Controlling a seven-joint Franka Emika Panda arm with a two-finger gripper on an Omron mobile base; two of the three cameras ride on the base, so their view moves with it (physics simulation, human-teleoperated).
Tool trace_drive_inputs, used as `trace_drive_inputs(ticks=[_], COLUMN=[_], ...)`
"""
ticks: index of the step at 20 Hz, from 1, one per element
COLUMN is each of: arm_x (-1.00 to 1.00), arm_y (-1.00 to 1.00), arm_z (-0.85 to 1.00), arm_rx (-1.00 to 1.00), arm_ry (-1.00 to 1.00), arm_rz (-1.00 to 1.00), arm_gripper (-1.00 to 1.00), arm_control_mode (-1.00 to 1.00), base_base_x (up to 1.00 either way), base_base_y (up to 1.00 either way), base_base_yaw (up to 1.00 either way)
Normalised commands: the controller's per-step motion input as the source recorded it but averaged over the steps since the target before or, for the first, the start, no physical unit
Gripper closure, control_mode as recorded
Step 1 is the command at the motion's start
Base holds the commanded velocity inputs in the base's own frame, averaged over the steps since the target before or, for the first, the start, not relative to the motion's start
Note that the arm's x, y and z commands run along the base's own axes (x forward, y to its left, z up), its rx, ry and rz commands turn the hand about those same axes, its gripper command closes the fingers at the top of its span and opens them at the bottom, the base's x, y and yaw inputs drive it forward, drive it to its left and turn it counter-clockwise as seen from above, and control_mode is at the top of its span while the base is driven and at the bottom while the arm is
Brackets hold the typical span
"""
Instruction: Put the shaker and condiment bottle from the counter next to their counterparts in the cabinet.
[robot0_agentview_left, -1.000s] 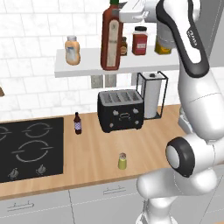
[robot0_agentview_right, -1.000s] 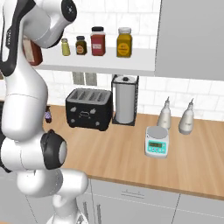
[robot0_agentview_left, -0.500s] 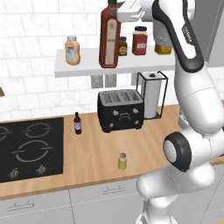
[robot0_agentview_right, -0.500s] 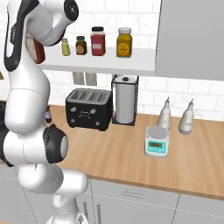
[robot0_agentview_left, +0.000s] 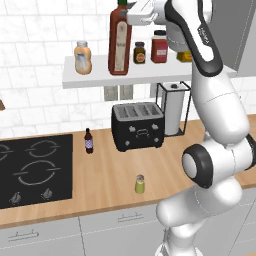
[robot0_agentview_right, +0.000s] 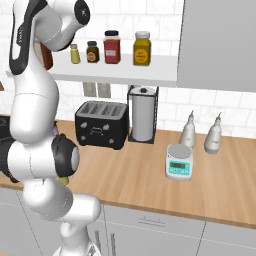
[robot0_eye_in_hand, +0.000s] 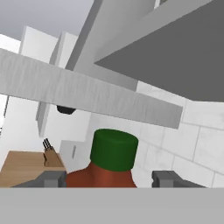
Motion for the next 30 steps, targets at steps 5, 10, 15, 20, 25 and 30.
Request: trace_drive_inputs(ticks=[5, 10, 15, 20, 25, 30], arm_x=[0.29, 0.37, 0.25, 0.16, 0.12, 0.22], arm_y=[0.16, 0.00, 0.01, 0.04, 0.11, 0.13], arm_z=[0.00, 0.00, 0.00, -0.01, -0.16, -0.08], arm_rx=[0.00, 0.00, 0.00, 0.00, 0.00, 0.00], arm_ry=[0.00, -0.02, -0.03, -0.01, 0.00, 0.00], arm_rz=[-0.01, 0.00, 0.00, 0.00, 0.00, 0.00], arm_gripper=[1.00, 1.00, 1.00, 1.00, 1.00, 1.00], arm_control_mode=[-1.00, -1.00, -1.00, -1.00, -1.00, -1.00], base_base_x=[0.00, 0.00, 0.00, 0.00, 0.00, 0.00], base_base_y=[0.00, 0.00, 0.00, 0.00, 0.00, 0.00], base_base_yaw=[0.00, 0.00, 0.00, 0.00, 0.00, 0.00])
